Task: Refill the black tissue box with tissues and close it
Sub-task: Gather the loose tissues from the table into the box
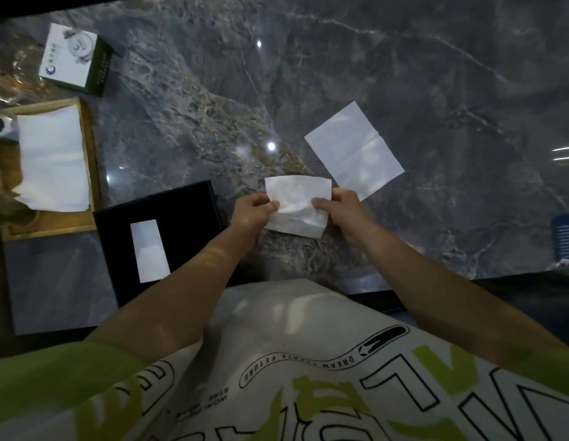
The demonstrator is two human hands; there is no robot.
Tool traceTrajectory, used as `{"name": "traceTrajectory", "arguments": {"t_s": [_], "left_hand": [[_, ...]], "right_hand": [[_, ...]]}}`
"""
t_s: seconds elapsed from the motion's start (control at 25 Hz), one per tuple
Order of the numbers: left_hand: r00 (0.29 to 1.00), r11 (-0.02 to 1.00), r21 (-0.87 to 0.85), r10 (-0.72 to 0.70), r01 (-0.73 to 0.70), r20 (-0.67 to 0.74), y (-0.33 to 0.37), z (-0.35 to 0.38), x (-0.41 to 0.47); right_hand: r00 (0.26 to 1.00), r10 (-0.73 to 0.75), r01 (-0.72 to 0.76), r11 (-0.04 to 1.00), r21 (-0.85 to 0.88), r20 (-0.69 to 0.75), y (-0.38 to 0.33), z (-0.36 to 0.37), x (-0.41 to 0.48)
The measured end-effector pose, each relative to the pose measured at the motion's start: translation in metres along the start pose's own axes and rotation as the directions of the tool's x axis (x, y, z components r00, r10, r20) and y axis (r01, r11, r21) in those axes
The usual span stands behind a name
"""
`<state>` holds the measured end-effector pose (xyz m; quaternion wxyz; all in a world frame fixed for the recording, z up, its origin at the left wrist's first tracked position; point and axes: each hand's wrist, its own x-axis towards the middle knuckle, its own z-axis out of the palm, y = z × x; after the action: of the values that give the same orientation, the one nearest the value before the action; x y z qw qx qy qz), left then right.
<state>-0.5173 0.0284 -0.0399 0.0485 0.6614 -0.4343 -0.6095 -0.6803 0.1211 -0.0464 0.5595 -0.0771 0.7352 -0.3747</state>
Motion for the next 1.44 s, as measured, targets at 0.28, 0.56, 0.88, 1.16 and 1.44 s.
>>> {"name": "traceTrajectory", "arguments": {"t_s": [0.28,0.56,0.88,1.16,1.44], "left_hand": [[0.951,0.955,-0.026,0.297,-0.296,0.089,0.002,-0.034,-0.015],[0.904,0.916,-0.19,0.387,-0.355,0.18,0.03,-0.046,-0.047],[0.869,0.889,-0.309,0.42,-0.337,0.262,0.029,-0.145,-0.063],[0.868,0.829,-0.38,0.483,-0.41,0.115,0.017,-0.2,-0.07],[0.888,0.799,-0.426,0.459,-0.426,-0.028,-0.01,-0.242,-0.064]], "right_hand": [[0.96,-0.27,0.276,0.956,-0.095,0.067,-0.029,0.003,-0.032],[0.918,-0.379,0.388,0.919,-0.066,0.118,-0.061,0.003,-0.055],[0.909,-0.404,0.388,0.909,0.15,0.098,-0.095,0.092,-0.095],[0.928,-0.314,0.239,0.916,0.322,0.203,-0.102,0.15,-0.112],[0.875,-0.301,0.273,0.953,0.127,0.378,-0.098,0.188,-0.119]]}}
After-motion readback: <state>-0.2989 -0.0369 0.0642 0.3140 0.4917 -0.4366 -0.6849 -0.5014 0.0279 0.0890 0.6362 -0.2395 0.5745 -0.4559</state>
